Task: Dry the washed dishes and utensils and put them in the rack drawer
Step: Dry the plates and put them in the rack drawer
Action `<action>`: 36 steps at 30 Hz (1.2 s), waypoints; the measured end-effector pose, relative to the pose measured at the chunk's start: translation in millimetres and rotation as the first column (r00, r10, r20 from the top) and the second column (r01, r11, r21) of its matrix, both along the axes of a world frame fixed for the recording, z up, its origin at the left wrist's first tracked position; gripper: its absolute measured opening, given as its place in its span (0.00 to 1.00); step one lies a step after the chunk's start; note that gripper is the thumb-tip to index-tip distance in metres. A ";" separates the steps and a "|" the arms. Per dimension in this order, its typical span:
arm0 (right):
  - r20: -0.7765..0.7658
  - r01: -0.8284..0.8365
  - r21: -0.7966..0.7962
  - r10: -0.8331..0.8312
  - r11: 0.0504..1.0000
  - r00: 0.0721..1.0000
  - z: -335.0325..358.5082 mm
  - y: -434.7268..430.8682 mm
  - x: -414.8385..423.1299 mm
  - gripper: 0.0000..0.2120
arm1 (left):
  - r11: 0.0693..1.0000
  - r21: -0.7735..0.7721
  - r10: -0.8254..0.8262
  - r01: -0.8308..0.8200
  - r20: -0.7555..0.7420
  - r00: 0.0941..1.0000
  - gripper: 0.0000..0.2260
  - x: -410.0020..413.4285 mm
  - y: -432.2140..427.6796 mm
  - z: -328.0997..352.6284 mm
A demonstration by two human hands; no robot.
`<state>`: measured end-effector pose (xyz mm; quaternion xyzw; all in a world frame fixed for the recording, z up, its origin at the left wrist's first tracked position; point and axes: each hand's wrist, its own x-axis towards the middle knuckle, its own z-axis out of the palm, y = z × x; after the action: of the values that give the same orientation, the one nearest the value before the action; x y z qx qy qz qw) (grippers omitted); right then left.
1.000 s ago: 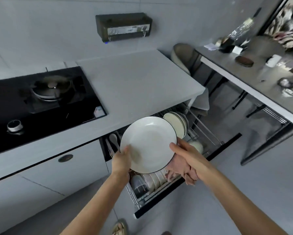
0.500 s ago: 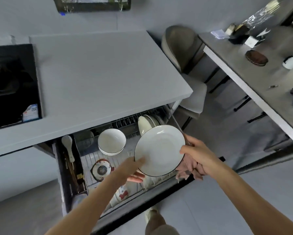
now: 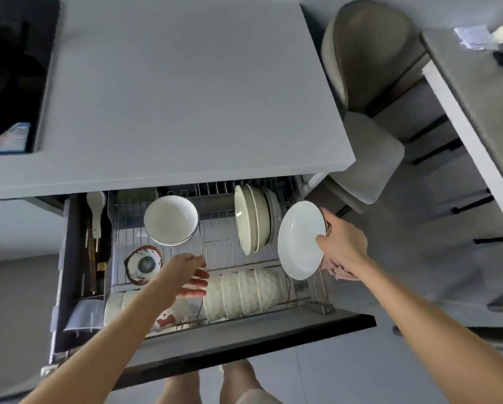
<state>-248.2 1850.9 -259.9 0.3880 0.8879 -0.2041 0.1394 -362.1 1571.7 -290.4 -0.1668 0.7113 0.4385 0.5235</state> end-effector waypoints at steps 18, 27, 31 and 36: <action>0.259 -0.269 0.280 0.197 0.922 0.946 -96.6 24.6 -85.1 0.31 | 0.977 -0.007 0.214 -0.214 0.038 0.976 0.08 -42.2 29.7 -24.0; 0.311 -0.350 0.268 0.263 0.898 0.913 -134.1 15.0 -120.1 0.32 | 0.972 -0.035 0.236 -0.234 0.031 0.971 0.08 -53.8 28.0 -34.3; 0.309 -0.340 0.147 0.284 0.929 0.908 -145.2 18.4 -127.8 0.34 | 0.971 -0.049 0.237 -0.236 0.024 0.971 0.08 -56.0 24.1 -36.6; 0.341 -0.285 -0.187 0.334 0.940 0.879 -138.1 41.7 -127.7 0.35 | 0.969 -0.059 0.241 -0.239 0.032 0.970 0.08 -55.8 20.1 -37.0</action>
<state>-375.9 1892.5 -398.0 0.2622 0.8811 -0.1609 0.3592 -417.8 1591.8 -327.4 -0.2744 0.6872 0.4758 0.4754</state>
